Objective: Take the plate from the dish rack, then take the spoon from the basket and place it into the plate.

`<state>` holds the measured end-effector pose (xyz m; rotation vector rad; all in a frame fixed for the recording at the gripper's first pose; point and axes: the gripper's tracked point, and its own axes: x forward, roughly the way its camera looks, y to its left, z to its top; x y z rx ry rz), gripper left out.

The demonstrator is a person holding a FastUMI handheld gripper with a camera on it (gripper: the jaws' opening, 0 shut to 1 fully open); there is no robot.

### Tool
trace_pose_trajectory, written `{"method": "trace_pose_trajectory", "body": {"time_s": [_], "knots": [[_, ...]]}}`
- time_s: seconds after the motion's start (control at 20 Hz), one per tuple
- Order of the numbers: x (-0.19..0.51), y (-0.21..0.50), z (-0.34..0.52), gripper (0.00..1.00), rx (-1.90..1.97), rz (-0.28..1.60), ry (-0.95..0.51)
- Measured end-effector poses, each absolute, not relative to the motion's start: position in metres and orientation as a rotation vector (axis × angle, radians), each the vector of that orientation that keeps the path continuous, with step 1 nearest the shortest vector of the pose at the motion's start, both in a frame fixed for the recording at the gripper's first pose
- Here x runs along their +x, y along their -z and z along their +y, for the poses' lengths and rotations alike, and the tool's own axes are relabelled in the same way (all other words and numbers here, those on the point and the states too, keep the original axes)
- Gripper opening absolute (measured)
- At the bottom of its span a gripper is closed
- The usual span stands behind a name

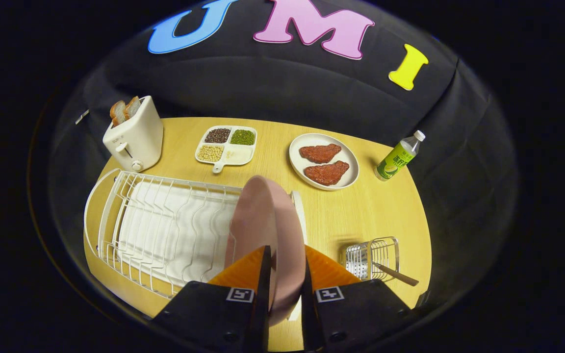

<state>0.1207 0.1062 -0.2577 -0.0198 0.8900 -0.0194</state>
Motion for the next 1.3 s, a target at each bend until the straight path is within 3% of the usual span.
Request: {"method": "trace_pose_trajectory", "body": {"time_s": [0.65, 1.3], "knots": [[0.125, 0.201, 0.095, 0.27, -0.134, 0.752, -0.007], [0.003, 0.167, 0.036, 0.27, 0.161, 0.678, -0.130]]}}
